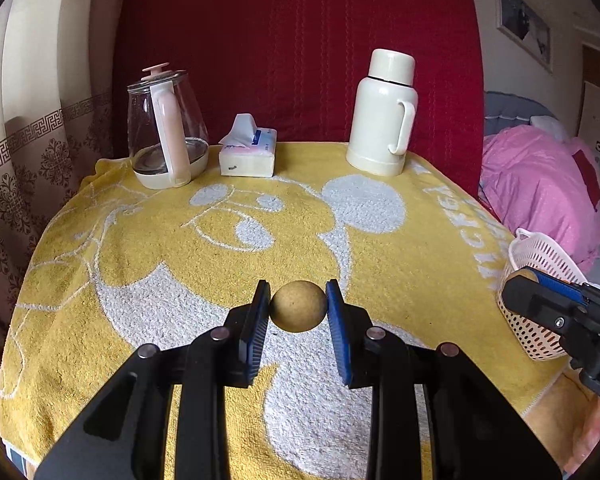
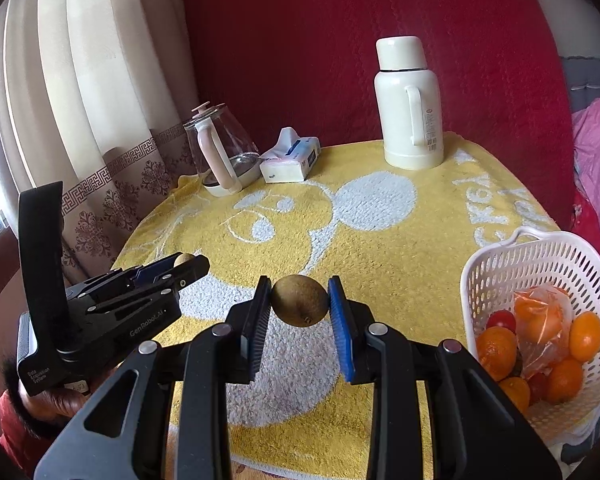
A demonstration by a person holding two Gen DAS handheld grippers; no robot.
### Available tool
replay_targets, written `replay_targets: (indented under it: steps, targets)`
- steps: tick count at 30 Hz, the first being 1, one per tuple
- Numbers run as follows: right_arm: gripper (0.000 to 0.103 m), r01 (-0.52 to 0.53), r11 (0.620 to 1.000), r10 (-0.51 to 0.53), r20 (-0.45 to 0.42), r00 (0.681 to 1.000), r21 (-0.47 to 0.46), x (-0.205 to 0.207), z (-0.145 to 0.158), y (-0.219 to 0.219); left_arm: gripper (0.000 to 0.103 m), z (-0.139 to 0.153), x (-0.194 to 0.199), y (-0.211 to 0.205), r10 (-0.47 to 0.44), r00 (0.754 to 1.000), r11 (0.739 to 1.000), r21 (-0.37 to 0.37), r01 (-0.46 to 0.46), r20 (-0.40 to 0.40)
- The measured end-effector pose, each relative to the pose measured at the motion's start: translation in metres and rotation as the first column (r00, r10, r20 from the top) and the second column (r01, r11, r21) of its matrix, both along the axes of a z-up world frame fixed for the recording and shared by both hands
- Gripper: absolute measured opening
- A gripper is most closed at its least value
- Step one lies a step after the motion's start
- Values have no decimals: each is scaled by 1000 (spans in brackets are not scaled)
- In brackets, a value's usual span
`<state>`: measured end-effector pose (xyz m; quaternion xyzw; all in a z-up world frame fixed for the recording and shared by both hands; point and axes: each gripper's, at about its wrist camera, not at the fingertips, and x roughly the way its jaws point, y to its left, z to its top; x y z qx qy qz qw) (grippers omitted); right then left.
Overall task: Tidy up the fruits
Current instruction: 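Carry both brown fruits in both tools toward the white basket, then lower the brown fruit into the basket and open the right tool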
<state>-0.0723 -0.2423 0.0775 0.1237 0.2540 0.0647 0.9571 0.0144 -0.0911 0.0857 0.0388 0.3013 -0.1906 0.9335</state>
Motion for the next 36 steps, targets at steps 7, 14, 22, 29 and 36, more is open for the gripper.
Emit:
replay_targets:
  steps: [7,14,22,29,36]
  targets:
    - [30,29,1000,-29,17,999,9,-13,3,-13,29,1,-11,-11,-31,1000,999,8,31,0]
    - [30,80,997,-81,32,996,16,-27,6,-35,29,1,-22,-30,-75,997,997,18,75,3]
    - [30,175,984,-176,41,984,31,-45,6,-74,29,1,-30,-53,-123,992,992,37,123,3]
    - [30,246,969,-248,49,968,36,-62,6,-106,29,2,-34,-72,-161,987,985,56,161,3]
    - [30,302,952,-304,39,952,38,-76,0,-134,29,3,-39,-89,-194,981,979,67,194,3]
